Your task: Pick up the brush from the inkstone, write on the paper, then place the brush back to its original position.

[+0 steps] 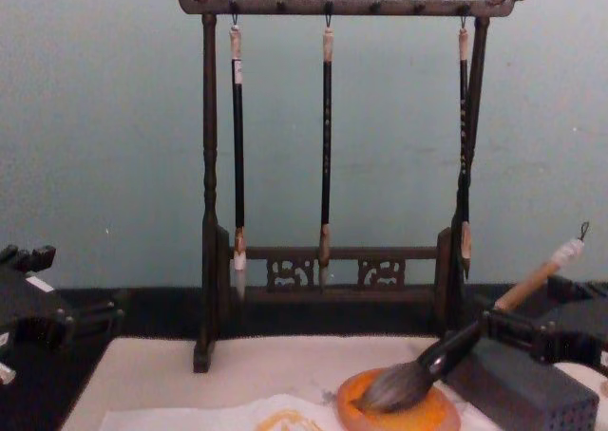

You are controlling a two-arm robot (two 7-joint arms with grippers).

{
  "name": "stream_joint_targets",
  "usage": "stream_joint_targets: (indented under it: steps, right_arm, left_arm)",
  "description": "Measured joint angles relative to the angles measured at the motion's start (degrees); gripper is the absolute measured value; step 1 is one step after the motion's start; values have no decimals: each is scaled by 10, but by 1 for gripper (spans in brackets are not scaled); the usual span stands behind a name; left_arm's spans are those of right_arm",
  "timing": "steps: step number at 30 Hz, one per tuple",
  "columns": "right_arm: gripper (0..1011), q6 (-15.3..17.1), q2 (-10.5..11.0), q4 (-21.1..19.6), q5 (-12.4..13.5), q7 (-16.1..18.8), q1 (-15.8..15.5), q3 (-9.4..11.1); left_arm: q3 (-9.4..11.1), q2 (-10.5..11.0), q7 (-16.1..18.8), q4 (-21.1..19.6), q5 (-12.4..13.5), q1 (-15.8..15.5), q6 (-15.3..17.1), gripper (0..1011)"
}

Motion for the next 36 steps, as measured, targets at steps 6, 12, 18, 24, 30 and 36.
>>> stream_joint_targets:
  steps: [6,12,18,24,30,36]
  right_arm:
    - [1000,-1,-2,3,-17,-3,0,-2]
    - [1000,-1,-2,3,-15,-3,0,-2]
    - [1000,-1,-2,3,-14,-3,1,-2]
    - [1000,-1,-2,3,-13,-2,1,-1]
    - [1000,-1,-2,3,-12,-2,1,-1]
    - [1000,-1,-2,3,-12,-2,1,-1]
  left_arm:
    - [0,0,0,0,0,0,0,1001]
    - [0,0,0,0,0,0,0,1001]
    - [0,0,0,0,0,0,0,1001]
    - [0,0,0,0,0,0,0,1001]
    - [0,0,0,0,0,0,0,1001]
    - [0,0,0,0,0,0,0,1001]
